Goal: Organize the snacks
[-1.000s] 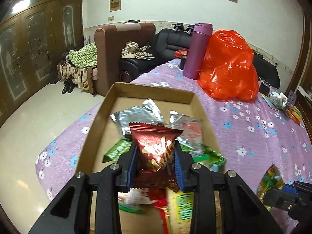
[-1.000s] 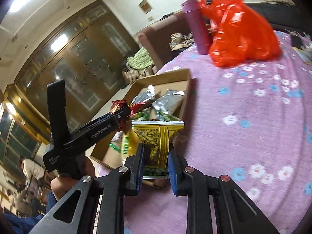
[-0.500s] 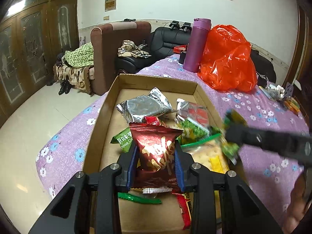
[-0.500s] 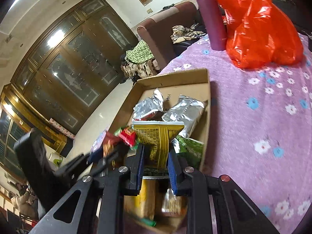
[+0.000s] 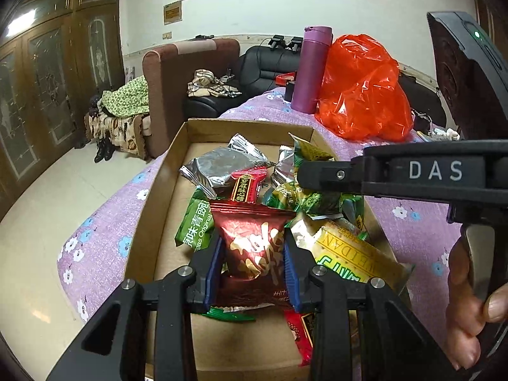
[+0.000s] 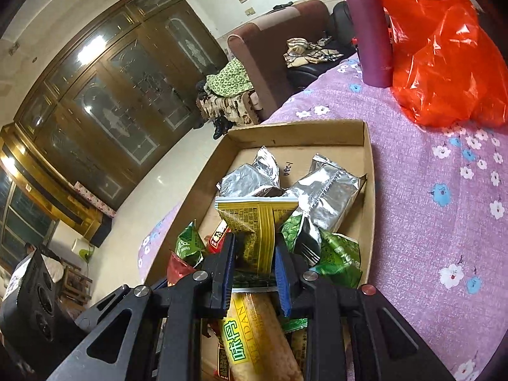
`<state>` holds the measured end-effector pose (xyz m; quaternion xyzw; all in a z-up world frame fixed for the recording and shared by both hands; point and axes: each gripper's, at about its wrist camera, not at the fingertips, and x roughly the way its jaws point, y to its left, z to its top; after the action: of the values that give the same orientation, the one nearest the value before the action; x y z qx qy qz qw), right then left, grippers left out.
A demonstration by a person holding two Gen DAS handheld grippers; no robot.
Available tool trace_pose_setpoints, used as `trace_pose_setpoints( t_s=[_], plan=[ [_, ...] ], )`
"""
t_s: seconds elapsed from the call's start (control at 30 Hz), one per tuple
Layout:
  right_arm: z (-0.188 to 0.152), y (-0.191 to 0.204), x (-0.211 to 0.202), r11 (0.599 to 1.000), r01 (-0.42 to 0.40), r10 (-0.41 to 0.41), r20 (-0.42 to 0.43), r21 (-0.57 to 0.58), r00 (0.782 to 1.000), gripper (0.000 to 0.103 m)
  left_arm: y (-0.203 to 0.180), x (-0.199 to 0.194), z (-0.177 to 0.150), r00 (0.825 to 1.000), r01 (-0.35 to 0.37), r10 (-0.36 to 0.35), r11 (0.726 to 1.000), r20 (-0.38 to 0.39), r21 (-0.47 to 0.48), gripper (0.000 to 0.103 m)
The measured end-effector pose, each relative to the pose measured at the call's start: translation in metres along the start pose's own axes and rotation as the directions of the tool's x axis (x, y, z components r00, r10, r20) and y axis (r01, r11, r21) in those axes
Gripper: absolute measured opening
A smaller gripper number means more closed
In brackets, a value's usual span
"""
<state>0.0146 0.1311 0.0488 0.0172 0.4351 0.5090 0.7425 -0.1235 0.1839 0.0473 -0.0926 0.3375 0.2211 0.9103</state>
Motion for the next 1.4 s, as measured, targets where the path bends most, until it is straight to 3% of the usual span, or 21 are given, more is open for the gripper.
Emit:
trace_pose_setpoints(
  t_s=[0.07,0.13,0.2,0.37,0.43,0.67,0.83,1.07,1.27,1.4],
  plan=[
    [-0.002,0.002,-0.003,1.0,0.0,0.0,-0.001,-0.008,1.0,0.031,-0.001,-0.001,-0.001,1.0,0.005,-0.005,1.0,0.002,-0.001,0.033],
    [-0.001,0.003,-0.005,1.0,-0.008,0.008,-0.001,-0.011,1.0,0.041,-0.003,-0.002,-0.002,1.0,0.003,-0.003,1.0,0.005,0.006,0.035],
    [-0.002,0.002,-0.011,1.0,-0.008,0.008,0.014,-0.013,1.0,0.06,-0.004,-0.004,-0.002,1.0,0.003,-0.003,1.0,0.009,0.01,0.038],
    [-0.004,0.004,-0.03,0.999,-0.024,0.025,0.052,-0.036,0.998,0.061,-0.008,-0.009,0.0,1.0,-0.001,0.001,1.0,0.017,0.011,0.043],
    [-0.006,0.002,-0.04,0.999,-0.033,0.035,0.067,-0.03,0.997,0.061,-0.01,-0.013,0.001,1.0,-0.01,0.01,1.0,0.028,0.012,0.052],
    [-0.023,-0.009,-0.079,1.0,-0.027,0.028,0.118,-0.015,0.993,0.063,-0.028,-0.026,0.0,0.997,-0.038,0.035,0.998,0.07,0.046,0.066],
    [-0.046,-0.02,-0.114,1.0,0.029,-0.028,0.17,-0.003,0.985,0.073,-0.053,-0.035,-0.005,0.992,-0.076,0.066,0.993,0.106,0.091,0.087],
    [-0.087,-0.048,-0.168,0.986,0.159,-0.167,0.228,0.051,0.959,0.081,-0.098,-0.041,-0.011,0.988,-0.102,0.079,0.979,0.134,0.175,0.097],
    [-0.121,-0.066,-0.201,0.954,0.295,-0.299,0.277,0.054,0.913,0.088,-0.135,-0.045,-0.019,0.985,-0.118,0.086,0.968,0.15,0.22,0.103],
    [-0.132,-0.071,-0.202,0.938,0.344,-0.336,0.305,0.027,0.891,0.091,-0.151,-0.041,-0.022,0.981,-0.17,0.141,0.956,0.136,0.239,0.103]
  ],
)
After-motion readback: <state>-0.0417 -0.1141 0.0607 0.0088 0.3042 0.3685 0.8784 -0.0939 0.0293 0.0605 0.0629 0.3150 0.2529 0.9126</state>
